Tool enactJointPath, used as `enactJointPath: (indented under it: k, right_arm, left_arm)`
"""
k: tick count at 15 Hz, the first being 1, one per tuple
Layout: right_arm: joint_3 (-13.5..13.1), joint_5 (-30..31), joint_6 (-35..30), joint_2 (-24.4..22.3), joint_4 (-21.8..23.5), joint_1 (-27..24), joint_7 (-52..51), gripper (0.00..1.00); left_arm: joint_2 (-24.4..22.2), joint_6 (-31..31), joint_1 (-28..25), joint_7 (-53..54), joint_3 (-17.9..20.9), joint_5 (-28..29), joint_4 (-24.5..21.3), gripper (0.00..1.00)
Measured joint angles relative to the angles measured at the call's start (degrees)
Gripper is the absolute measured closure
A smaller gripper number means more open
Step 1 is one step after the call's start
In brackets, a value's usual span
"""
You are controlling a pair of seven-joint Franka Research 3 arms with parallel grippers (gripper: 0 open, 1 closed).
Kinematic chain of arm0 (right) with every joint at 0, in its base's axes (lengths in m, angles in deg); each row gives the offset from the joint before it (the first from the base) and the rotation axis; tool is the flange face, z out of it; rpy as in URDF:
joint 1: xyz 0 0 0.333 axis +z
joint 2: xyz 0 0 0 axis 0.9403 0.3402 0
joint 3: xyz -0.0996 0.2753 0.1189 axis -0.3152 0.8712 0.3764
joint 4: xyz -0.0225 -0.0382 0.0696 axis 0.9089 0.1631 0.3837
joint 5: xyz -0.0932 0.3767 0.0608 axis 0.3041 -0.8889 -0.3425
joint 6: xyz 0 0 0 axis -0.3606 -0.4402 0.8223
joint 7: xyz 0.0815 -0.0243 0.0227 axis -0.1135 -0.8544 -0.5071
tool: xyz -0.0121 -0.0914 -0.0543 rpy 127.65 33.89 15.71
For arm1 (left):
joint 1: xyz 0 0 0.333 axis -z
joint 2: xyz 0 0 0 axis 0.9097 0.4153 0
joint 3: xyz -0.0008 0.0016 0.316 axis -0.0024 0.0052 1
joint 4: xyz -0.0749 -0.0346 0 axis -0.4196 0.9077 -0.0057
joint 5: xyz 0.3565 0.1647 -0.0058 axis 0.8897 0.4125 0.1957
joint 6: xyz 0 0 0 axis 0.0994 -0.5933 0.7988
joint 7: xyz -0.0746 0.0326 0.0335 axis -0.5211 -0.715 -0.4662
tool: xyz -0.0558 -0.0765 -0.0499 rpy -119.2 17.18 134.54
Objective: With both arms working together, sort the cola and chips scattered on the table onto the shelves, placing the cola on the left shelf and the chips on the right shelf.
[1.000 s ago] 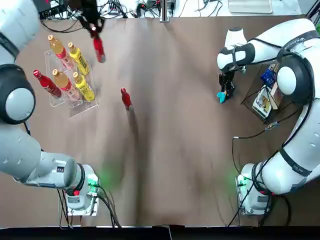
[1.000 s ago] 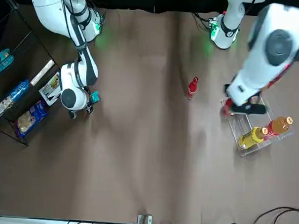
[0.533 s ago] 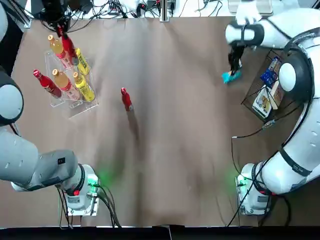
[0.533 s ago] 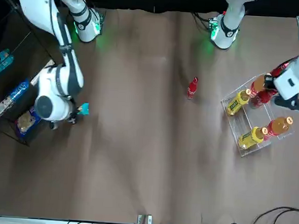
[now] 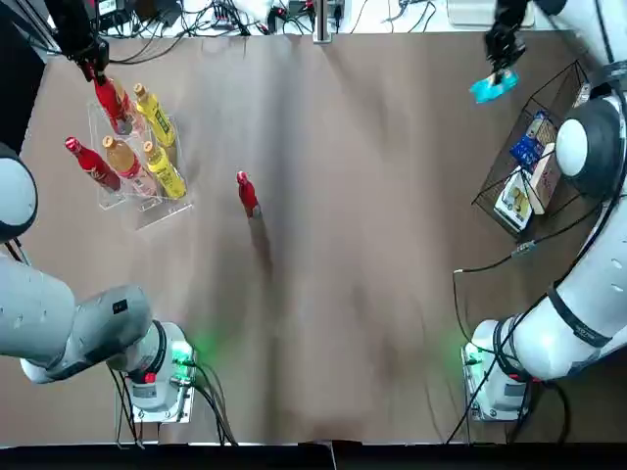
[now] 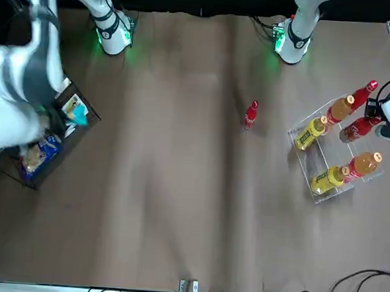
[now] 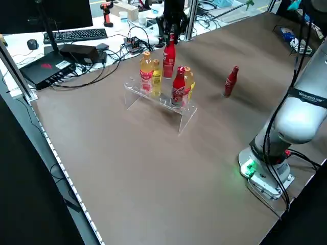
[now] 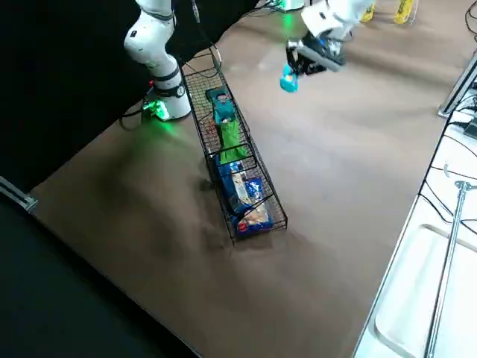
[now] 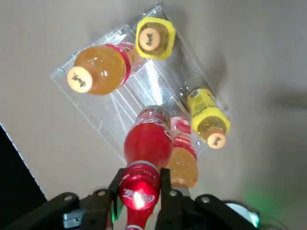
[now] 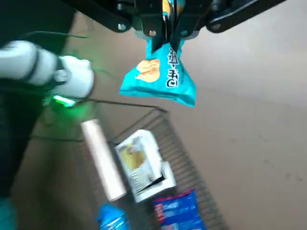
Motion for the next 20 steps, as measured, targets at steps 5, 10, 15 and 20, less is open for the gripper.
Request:
enactJointPath:
  k: [5, 10, 15, 20]
  right_arm:
    - [-3.19, 9.04, -9.48, -4.12, -4.25, -1.38, -19.67, 0.93]
    - [-3.31, 13.51, -13.41, -8.46, -4.37, -3.47, -30.47, 0.93]
    - [-3.34, 14.03, -15.71, -9.44, -1.88, -7.09, -35.76, 0.93]
    - [-2.89, 15.5, -15.56, -9.14, 4.48, -6.93, -35.86, 0.92]
  left_arm:
    - [-3.86, -6.15, -5.1, 5.69, 0.06, 0.02, -7.67, 0.68]
    - [-5.05, -6.35, -6.96, 7.88, 0.07, 0.03, -9.09, 0.68]
    - [-7.76, -10.0, -8.03, 8.26, 0.11, 0.03, -14.08, 0.68]
    - [-7.87, -10.96, -8.22, 8.31, 0.12, 0.03, -15.83, 0.68]
